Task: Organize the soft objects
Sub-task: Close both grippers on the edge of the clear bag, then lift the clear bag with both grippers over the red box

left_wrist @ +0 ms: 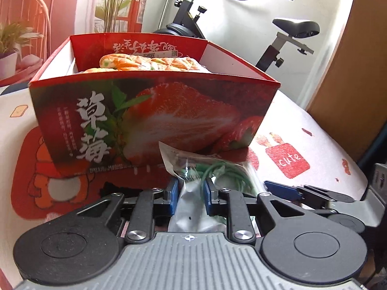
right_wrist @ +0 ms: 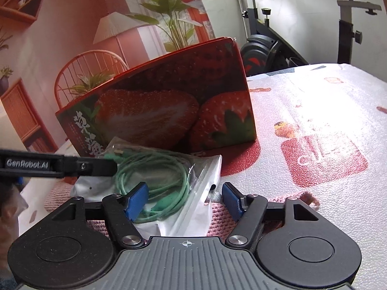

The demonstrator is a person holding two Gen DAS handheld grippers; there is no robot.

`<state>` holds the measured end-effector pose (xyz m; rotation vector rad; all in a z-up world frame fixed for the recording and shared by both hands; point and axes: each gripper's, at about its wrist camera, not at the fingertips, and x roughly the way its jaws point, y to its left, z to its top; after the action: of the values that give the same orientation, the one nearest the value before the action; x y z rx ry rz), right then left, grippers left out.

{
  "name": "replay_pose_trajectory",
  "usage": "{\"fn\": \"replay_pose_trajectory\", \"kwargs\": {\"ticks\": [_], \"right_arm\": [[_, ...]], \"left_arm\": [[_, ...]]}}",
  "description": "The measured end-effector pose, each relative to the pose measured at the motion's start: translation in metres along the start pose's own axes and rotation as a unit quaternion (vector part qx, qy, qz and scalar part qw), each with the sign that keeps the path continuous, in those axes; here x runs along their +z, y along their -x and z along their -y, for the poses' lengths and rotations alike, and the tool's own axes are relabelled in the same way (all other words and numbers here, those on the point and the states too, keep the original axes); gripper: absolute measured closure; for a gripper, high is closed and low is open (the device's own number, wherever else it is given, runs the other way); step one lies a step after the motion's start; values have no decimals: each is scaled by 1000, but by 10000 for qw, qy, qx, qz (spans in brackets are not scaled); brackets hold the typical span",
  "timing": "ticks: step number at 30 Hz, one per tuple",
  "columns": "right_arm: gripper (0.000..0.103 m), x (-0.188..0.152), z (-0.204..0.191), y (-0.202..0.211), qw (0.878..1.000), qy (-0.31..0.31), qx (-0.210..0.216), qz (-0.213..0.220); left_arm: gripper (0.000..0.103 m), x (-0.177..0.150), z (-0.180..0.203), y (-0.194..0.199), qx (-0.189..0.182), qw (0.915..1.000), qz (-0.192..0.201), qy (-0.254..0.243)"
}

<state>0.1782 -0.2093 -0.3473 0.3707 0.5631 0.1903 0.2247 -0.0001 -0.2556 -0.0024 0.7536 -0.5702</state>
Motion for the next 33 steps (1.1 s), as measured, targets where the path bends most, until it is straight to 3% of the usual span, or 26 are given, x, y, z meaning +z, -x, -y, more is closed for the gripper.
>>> {"fn": "replay_pose_trajectory", "kwargs": {"ticks": [10, 22, 28, 33], "right_arm": [[42, -1, 0, -5, 9998, -28, 171, -12], [50, -5, -7, -2, 9995, 263, 155, 86], [56, -1, -22, 4, 9976, 689, -44, 101], [58, 6, -31, 16, 9949, 982, -64, 219]], "left_arm": [[80, -22, -12, -1, -249, 9970, -100, 724], [77, -35, -22, -5, -344, 9958, -52, 847], [79, -31, -10, -1, -244, 9976, -42, 645], [79, -33, -9, 8, -327, 9963, 75, 786]]}}
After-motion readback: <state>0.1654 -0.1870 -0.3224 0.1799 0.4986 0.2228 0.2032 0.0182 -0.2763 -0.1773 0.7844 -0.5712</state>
